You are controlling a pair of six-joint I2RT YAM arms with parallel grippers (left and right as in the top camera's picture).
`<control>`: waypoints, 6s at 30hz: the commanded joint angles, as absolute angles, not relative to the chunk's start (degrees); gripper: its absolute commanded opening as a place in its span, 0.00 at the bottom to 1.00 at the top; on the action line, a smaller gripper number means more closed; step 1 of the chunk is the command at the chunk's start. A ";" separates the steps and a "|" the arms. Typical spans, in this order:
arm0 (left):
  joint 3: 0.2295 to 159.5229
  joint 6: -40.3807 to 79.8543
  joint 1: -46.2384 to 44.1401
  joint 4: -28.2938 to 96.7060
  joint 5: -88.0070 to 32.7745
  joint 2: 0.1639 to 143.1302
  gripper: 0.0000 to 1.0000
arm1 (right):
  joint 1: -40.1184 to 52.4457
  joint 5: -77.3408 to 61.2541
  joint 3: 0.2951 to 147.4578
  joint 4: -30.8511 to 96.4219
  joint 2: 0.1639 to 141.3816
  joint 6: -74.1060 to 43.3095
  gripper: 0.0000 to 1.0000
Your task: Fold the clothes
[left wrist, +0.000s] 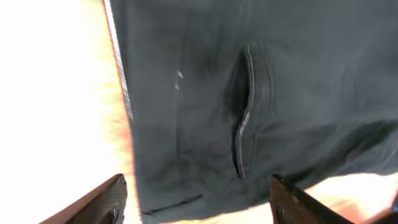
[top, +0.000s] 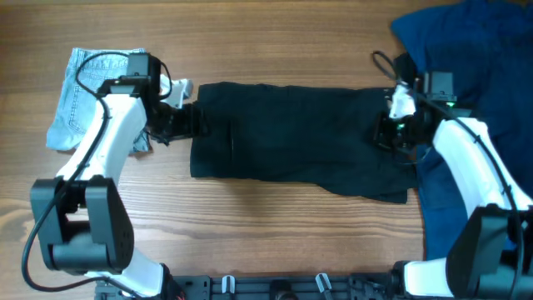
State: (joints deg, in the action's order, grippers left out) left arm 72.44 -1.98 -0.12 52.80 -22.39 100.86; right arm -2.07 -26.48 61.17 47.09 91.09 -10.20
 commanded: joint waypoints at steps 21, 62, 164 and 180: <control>72.64 -8.58 -3.79 42.22 -34.04 127.31 0.41 | 7.66 -18.46 58.46 38.76 104.49 -21.15 0.04; 111.63 4.99 -31.05 88.27 -0.30 122.28 0.25 | 7.64 -22.74 60.03 40.75 79.26 -22.48 0.04; 95.18 6.52 33.32 59.00 -3.88 115.26 0.04 | 14.39 -37.30 60.01 33.10 76.90 -31.00 0.08; 112.57 -4.05 16.47 76.31 -14.31 88.31 0.48 | 14.39 -33.01 61.69 13.91 62.92 -16.40 0.11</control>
